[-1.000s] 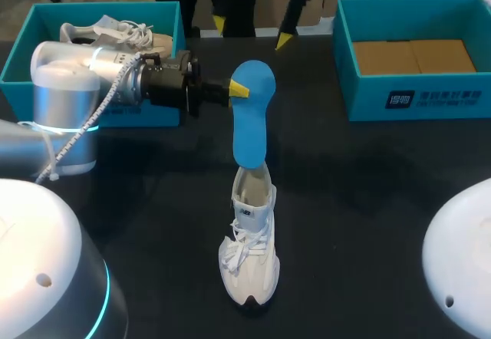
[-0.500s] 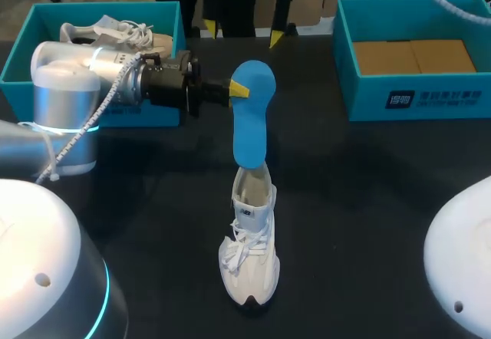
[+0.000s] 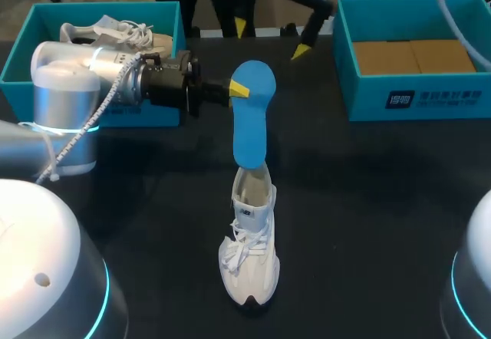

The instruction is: Take the shoe out of the shoebox, open the shoe tongue, remove and reinsert the insole, then place the shoe into the shoebox

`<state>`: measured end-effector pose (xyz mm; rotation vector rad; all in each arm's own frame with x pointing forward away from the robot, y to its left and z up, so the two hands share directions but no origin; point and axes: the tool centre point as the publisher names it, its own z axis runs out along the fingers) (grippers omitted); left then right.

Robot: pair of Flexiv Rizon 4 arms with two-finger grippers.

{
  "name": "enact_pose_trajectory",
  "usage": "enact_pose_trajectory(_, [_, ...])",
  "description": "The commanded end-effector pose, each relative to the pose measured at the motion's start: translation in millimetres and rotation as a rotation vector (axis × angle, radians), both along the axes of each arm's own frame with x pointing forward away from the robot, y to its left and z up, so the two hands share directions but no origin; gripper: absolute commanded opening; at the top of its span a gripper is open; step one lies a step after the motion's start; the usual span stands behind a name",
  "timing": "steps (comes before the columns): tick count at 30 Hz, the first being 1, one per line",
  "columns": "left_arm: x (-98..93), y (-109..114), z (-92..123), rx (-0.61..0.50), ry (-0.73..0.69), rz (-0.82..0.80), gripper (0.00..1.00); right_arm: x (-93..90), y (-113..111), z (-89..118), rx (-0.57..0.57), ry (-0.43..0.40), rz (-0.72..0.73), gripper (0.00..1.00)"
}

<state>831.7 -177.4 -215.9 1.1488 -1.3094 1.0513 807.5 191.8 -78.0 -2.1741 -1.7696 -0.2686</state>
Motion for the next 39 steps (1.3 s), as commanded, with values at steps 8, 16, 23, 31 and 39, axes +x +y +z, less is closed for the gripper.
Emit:
enact_pose_trajectory(8, [-5.3, 6.4, 4.2, -0.032, -0.073, 0.004, 0.00, -0.7, -20.6, -11.8, 0.700, -0.083, -0.050, 1.00])
enact_pose_trajectory(16, [-6.5, 16.9, 10.7, -0.062, -0.186, 0.029, 0.00, 0.1, -26.6, -21.9, 0.845, -0.108, -0.059, 1.00])
enact_pose_trajectory(23, [-4.6, 23.9, 27.8, -0.072, -0.334, 0.038, 0.00, 2.0, -26.4, -25.5, 0.917, -0.100, -0.064, 1.00])
enact_pose_trajectory(31, [0.3, 28.7, 54.0, -0.078, -0.504, 0.044, 0.00, -0.3, -26.8, -30.2, 1.005, -0.127, -0.063, 1.00])
enact_pose_trajectory(39, [4.2, 36.9, 73.5, -0.081, -0.721, 0.060, 0.00, -1.1, -30.1, -33.7, 1.055, -0.134, -0.065, 1.00])
